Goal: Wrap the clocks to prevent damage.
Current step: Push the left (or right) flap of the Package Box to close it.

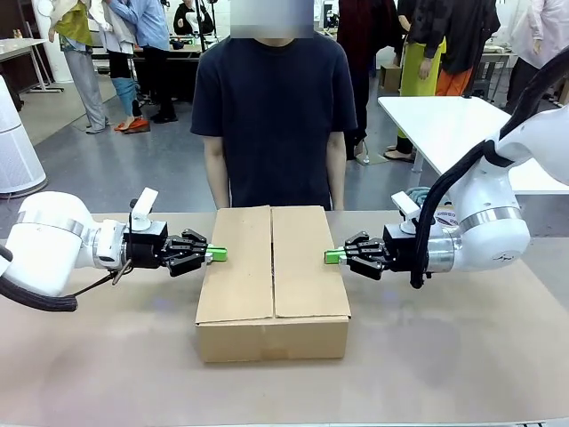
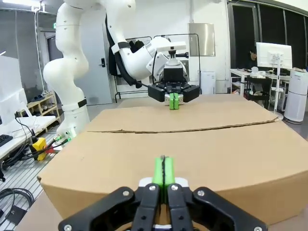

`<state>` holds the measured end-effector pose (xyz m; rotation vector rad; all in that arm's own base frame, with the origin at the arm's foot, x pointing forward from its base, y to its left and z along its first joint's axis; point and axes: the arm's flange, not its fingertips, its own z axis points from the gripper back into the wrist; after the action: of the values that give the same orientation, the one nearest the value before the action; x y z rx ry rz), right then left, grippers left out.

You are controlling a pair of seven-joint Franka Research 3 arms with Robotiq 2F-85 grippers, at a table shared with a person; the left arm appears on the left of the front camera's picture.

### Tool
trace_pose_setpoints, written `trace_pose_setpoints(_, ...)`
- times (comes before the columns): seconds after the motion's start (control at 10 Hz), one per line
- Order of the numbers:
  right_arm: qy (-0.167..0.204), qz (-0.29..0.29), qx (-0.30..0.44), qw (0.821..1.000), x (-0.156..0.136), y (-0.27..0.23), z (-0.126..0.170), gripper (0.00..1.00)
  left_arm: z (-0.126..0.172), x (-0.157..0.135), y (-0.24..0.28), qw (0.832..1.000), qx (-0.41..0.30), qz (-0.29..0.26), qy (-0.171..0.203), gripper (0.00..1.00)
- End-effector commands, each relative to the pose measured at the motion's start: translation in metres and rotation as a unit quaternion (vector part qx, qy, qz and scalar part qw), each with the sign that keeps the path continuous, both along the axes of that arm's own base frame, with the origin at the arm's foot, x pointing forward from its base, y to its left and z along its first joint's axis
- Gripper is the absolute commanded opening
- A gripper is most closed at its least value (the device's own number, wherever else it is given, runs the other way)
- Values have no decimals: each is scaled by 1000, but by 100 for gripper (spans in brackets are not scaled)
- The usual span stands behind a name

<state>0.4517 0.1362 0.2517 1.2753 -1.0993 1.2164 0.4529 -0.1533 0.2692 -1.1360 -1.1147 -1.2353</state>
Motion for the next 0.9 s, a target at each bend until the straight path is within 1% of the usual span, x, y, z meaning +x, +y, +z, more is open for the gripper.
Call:
trace_pose_setpoints(0.0, -11, -11, -16, 1000, 2, -3, -14, 1, -3, -1, 0, 1000, 6, 3, 1, 0)
trace_pose_setpoints(0.1, -31, 8, -27, 999, 0, -4, -11, 1, -3, -1, 0, 1000, 6, 3, 1, 0)
trace_pose_setpoints(0.2, -1, 0, 0, 1000, 0, 0, 0, 1, -3, -1, 0, 1000, 6, 3, 1, 0)
trace_pose_setpoints(0.8, -1, 0, 0, 1000, 0, 0, 0, 1, -3, -1, 0, 1000, 6, 3, 1, 0)
